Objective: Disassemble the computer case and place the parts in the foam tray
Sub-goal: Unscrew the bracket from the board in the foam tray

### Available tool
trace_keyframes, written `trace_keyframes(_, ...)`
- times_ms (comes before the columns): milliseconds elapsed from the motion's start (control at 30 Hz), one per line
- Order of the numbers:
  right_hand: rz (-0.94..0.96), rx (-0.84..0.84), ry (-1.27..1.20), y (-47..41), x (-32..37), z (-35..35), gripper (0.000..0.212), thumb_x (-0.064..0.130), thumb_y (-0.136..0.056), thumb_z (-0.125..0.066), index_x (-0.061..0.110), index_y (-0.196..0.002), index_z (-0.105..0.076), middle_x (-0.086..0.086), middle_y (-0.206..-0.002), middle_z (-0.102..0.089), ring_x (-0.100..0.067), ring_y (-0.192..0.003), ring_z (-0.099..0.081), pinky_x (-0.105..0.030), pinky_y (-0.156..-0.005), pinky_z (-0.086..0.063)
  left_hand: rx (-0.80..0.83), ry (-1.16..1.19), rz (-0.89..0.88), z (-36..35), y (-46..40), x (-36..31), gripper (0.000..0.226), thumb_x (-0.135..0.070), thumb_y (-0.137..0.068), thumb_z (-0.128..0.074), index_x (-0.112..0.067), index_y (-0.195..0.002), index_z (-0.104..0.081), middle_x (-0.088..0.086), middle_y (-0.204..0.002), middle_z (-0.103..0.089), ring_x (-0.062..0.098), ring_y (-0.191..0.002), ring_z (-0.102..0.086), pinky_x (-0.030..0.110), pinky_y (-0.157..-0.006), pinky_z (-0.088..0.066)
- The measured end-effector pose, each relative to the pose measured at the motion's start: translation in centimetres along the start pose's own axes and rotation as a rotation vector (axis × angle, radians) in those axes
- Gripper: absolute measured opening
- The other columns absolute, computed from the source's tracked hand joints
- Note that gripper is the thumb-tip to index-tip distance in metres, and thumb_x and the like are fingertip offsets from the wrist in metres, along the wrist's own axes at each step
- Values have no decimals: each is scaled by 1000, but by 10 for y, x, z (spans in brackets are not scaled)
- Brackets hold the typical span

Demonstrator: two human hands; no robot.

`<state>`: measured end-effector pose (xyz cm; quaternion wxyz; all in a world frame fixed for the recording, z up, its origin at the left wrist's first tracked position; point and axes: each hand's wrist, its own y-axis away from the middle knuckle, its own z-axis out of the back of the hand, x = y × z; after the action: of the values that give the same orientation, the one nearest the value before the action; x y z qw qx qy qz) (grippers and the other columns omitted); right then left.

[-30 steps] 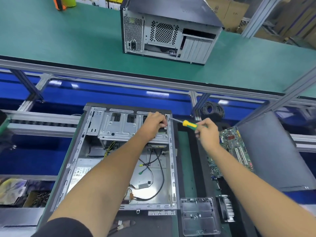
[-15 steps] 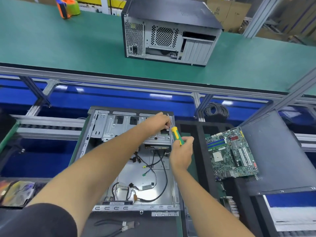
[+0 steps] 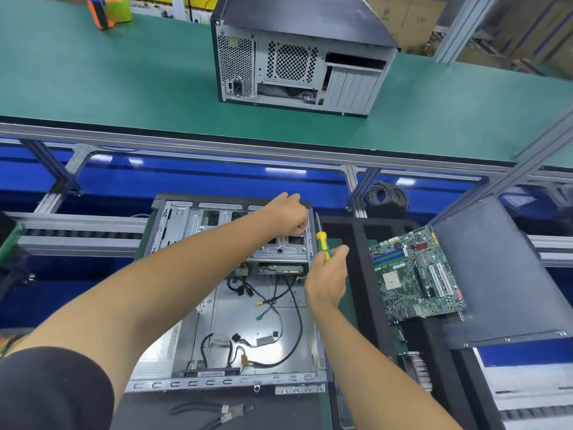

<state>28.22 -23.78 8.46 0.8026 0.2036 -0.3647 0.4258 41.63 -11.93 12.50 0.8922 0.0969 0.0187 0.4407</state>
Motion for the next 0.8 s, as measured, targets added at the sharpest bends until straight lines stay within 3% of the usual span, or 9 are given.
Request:
trace_keyframes(100,-5,3,4,0,0,0,12,20,-102,-40,20,-92,-34,-4,-84,-57,-25,-69,-56,-33,-51,-31,23,-29,43,5,-3,-6,15,-31,-95,-57,-24,-86,-66,-8,-82,-61,20,-95,-44,34,-76,-30)
trace_keyframes(200,-5,6,7,1,0,-1,12,20,-101,-40,21,-92,-33,-4,-84,-57,-26,-69,-57,-33,-52,-32,64,60,117,10,-3,-12,27,-25,-90,-60,-23,-67,-47,-5,-70,-47,22,-80,-47,35,-71,-36)
trace_keyframes(333,-10,7,7,1,0,-1,11,19,-101,-40,20,-92,-34,-3,-84,-57,-22,-68,-54,-31,-50,-28,85,163,174,16,-3,-18,33,-22,-90,-63,-20,-65,-42,-3,-66,-44,14,-56,-38,28,-50,-37)
trace_keyframes(500,-7,7,6,1,1,1,11,19,-101,-40,20,-92,-34,-3,-84,-56,-18,-66,-51,-30,-50,-26,125,199,135,22,-1,-16,33,-17,-91,-64,-20,-66,-43,10,-74,-51,21,-66,-58,30,-51,-40)
trace_keyframes(600,-3,5,4,1,1,1,11,19,-101,-40,20,-92,-34,-4,-83,-56,-19,-66,-52,-30,-49,-27,130,241,120,25,0,-15,31,-13,-92,-62,-17,-66,-45,8,-70,-47,24,-63,-51,34,-57,-44)
trace_keyframes(667,2,4,10,1,1,2,10,19,-101,-40,19,-93,-35,-4,-83,-56,-21,-67,-53,-31,-49,-28,144,268,113,27,1,-13,30,-12,-93,-62,-16,-67,-47,7,-78,-54,25,-69,-56,38,-64,-51)
trace_keyframes(733,2,7,7,1,1,1,10,19,-101,-40,19,-93,-35,-4,-83,-57,-21,-66,-53,-31,-49,-28,162,299,107,29,3,-10,18,-13,-95,-61,-10,-78,-59,10,-90,-64,29,-83,-66,43,-76,-60)
trace_keyframes(800,3,11,5,1,1,1,10,19,-102,-40,19,-93,-35,-4,-83,-57,-22,-67,-54,-31,-49,-29,160,355,100,27,5,-4,16,-13,-97,-59,0,-93,-67,15,-97,-67,30,-85,-66,45,-81,-58)
